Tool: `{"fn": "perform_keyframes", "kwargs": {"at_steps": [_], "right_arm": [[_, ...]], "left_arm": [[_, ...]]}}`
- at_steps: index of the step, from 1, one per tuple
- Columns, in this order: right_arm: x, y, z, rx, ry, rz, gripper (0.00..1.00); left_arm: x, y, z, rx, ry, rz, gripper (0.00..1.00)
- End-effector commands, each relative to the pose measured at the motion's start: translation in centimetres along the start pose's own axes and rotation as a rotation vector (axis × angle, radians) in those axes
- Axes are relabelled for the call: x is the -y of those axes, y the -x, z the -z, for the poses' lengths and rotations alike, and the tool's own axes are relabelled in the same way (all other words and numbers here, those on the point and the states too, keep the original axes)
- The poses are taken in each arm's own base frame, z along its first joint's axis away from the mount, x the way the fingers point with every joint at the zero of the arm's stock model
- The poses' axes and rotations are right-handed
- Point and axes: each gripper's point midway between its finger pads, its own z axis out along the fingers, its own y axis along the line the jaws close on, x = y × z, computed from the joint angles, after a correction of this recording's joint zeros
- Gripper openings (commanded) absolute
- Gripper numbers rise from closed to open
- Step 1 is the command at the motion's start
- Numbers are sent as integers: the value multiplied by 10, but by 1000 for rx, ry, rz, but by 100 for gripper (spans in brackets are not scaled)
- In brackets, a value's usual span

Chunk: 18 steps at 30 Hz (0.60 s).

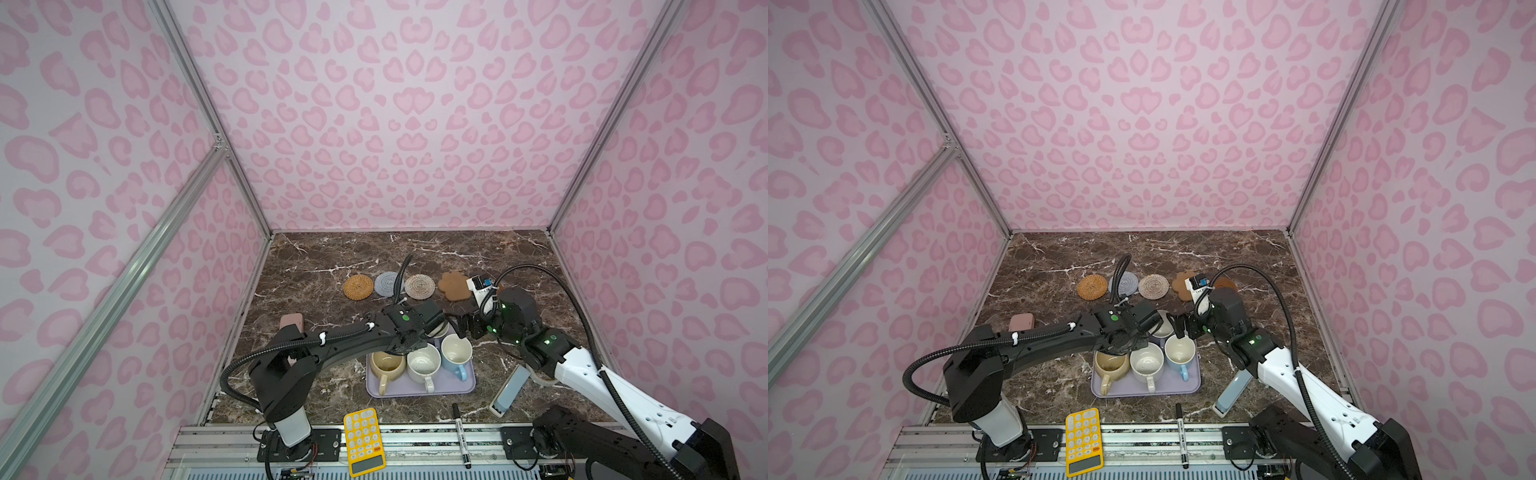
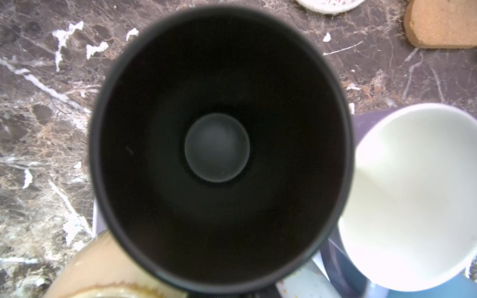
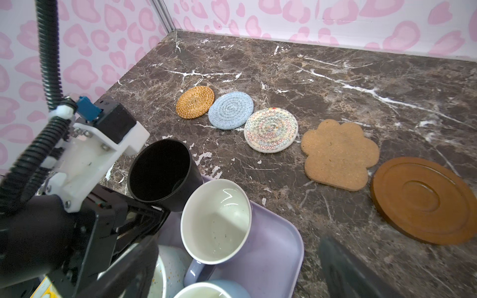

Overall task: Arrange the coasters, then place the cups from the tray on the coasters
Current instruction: 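Grasp black mug rim with left gripper while right gripper waits beside tray, then lift black mug with left gripper and carry it toward rattan coaster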

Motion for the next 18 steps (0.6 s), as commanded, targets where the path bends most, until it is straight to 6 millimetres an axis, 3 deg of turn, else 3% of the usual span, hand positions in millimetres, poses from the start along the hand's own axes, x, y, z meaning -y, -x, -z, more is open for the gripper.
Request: {"fn": "perform_keyframes", "kwargs": {"at_steps": [1,18], "right_arm": [[0,2,-3,12,4,-6,99],[-12,1,-13,-6,76,-18,99]], "left_arm": [[-6,14,9,74,14,0,0],[-8,50,52,234,-48,-137,0]]}}
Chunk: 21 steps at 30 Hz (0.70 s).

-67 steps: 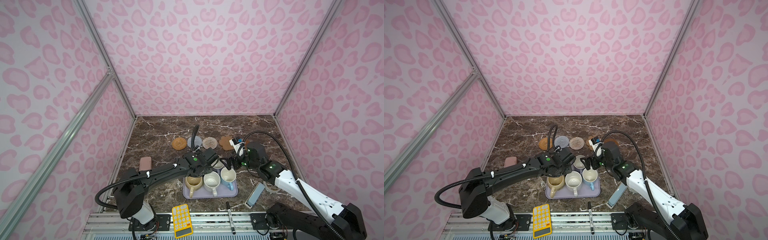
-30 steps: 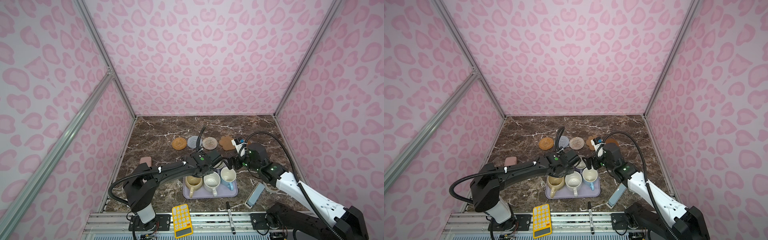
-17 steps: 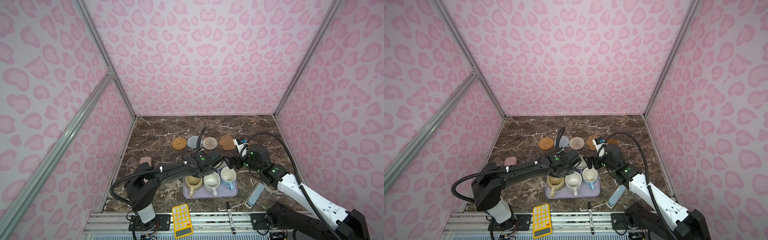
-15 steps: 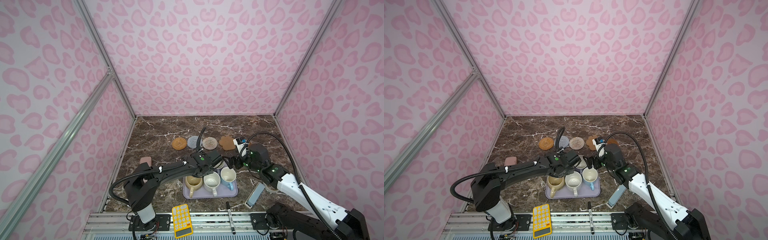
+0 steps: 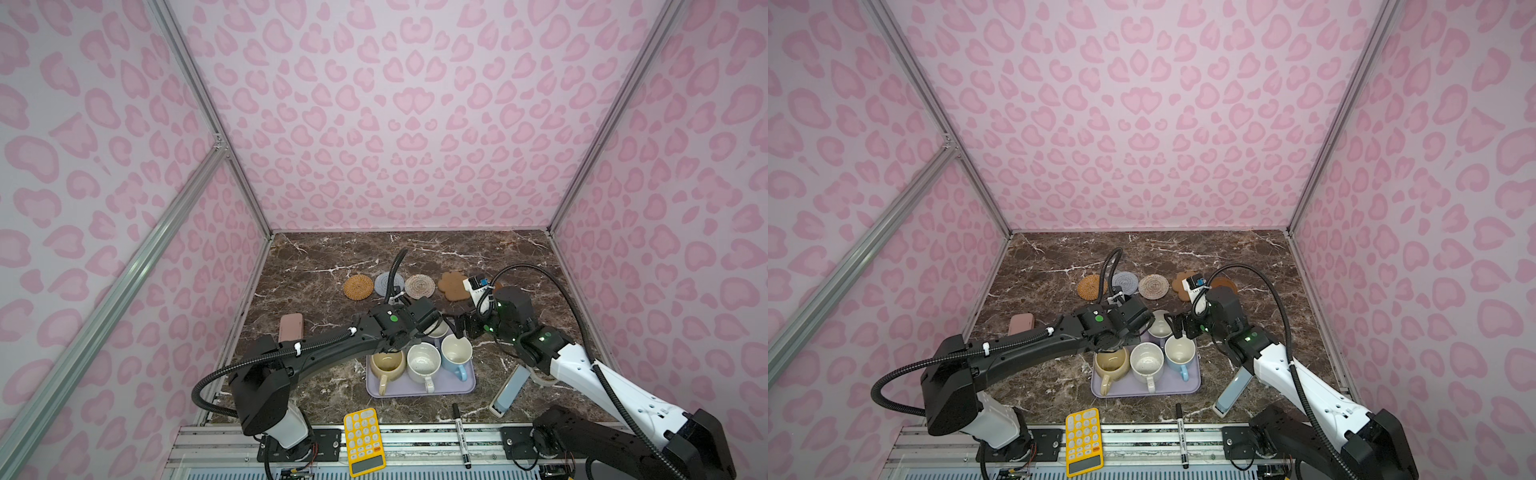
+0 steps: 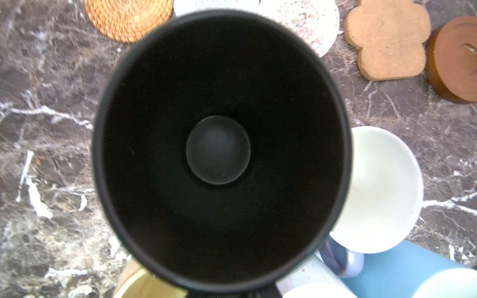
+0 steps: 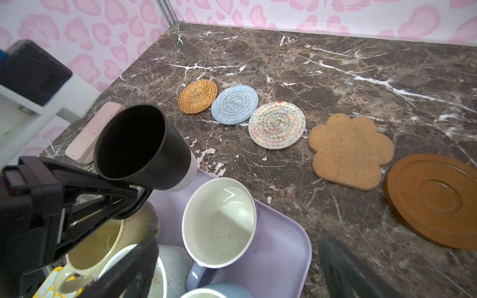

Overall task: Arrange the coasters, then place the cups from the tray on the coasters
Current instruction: 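Lift black mug with left gripper and carry it toward rattan coaster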

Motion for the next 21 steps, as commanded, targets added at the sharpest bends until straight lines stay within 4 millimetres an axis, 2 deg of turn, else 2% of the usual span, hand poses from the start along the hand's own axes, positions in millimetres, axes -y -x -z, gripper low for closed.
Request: {"fn": "perform_keyframes", "kwargs": {"at_steps": [1,8,12,16,21], "right_arm": [[-12,10,-3,28,61,-4,99],[-27,23,-15,30,75,-29,99],[-39,41,-25,52,72,-42,98],[-56,60,-40,66,98,-63,97],[-67,73,-58,72,119,-110,97]], "left_arm": [[-1,28,13,107,-21,-47,0],[-5,57,27,162,-107,-128,0],[-21,83,37,226,-127,-120,0],[-39,102,27,226,-154,-97,0],[-59,125,17,263,-120,-85,0]]}}
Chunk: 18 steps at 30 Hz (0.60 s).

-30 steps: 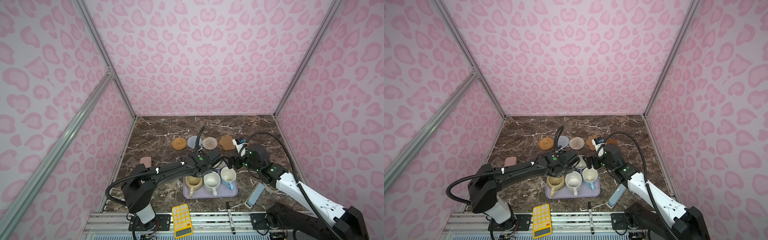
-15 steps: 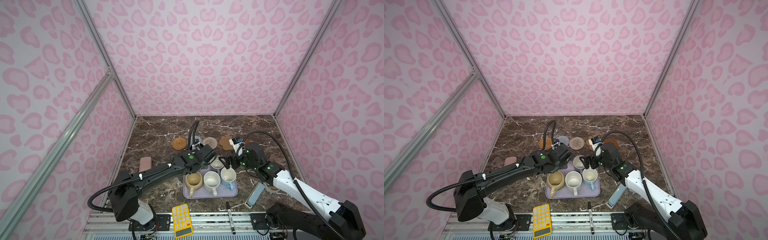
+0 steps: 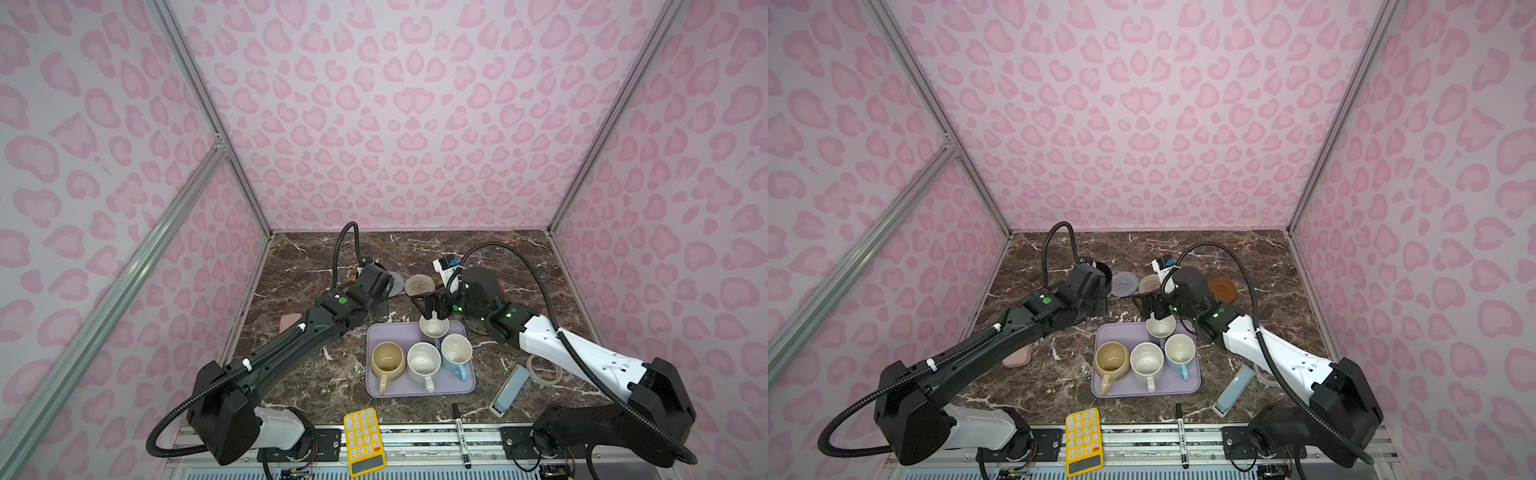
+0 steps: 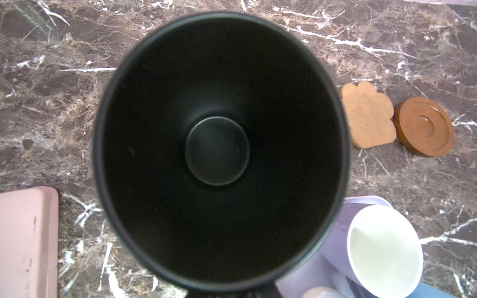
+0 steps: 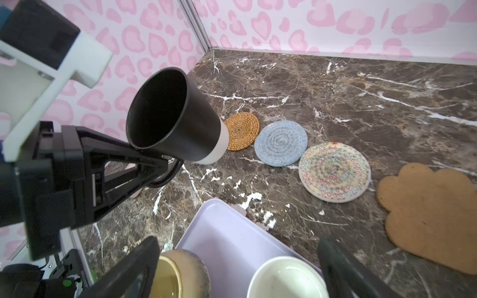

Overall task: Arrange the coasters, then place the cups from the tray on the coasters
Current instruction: 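Lift black mug with left gripper and carry it toward rattan coaster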

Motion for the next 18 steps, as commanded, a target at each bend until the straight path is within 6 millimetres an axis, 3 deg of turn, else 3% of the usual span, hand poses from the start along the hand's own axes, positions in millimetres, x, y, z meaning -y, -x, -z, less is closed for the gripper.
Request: {"fn": "perform_keyframes", "kwargs": {"at_steps": [1,5,18], "right_arm": [[-5,12,-11,34,12,-48,97],[-10,12,-27,10,23,-44,97],[-3,-2,-71,-87,12,-53,97]], "left_arm": [[1,33,-7,103,-48,-2,0],[-11,40,-26,101,-53,14,0],[-53,33,-95,-11,-29,82,0]]}}
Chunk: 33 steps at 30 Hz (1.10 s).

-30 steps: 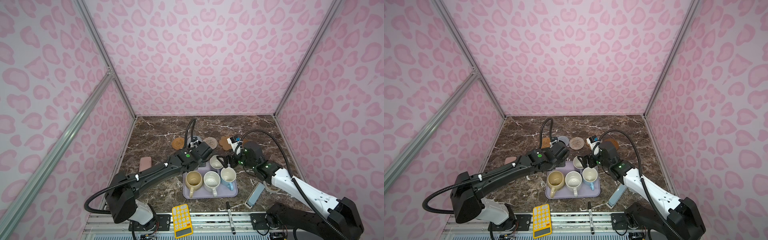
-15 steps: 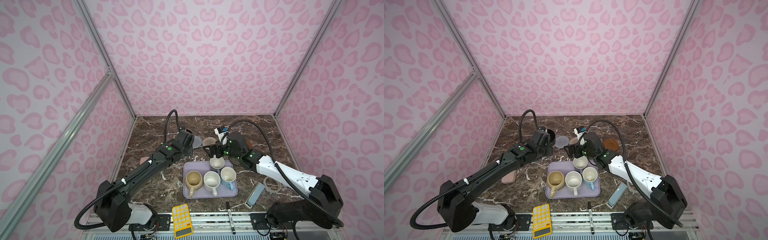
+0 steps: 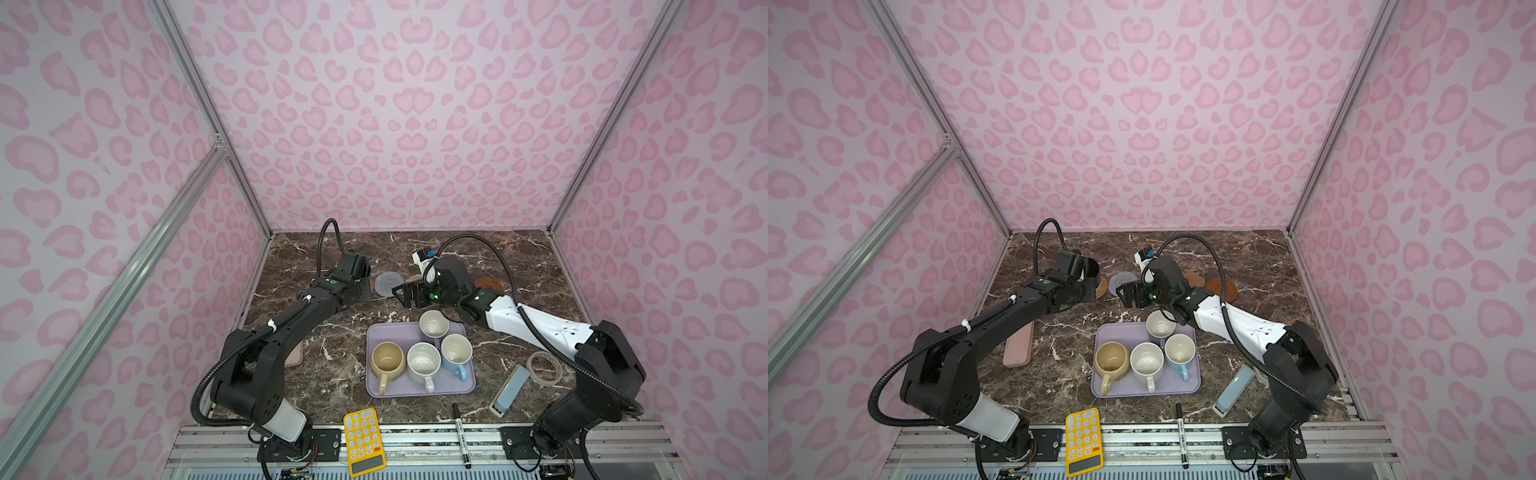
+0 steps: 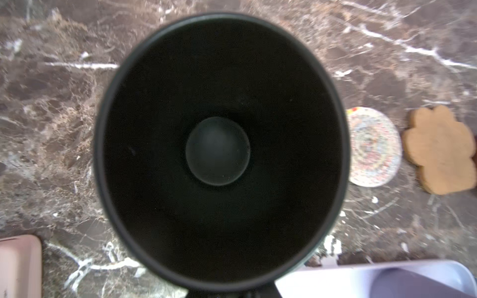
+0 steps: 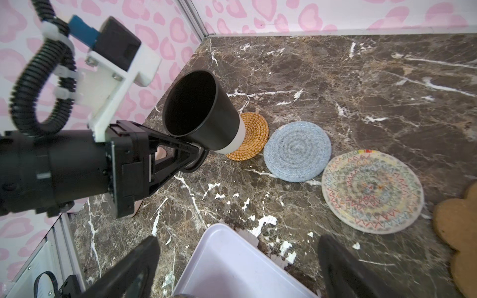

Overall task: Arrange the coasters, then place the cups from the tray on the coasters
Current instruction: 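Lift black mug with left gripper and carry it toward rattan coaster, then lower black mug onto rattan coaster with left gripper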

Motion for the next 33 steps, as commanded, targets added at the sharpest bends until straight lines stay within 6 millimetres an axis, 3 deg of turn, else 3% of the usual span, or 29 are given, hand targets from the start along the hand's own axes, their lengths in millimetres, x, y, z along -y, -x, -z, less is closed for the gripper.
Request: {"fn": "perform_keyframes", "kwargs": {"at_steps": [1,14,22,33], "right_arm": [[-1,0,-8,-17,7,2,97],[4,-8,-27,-76,-8,0,98],[10,-9,-26,-79,-23,2,98],[15,-13,-28,-89,-25,-11,97]], "left_arm": [[7,25,-8,74,-59,13,0],[-2,34,-31,59,-75,27,0],[-7,26,-45,32,-66,27,0],[-13,19,-48,9,-43,39,2]]}}
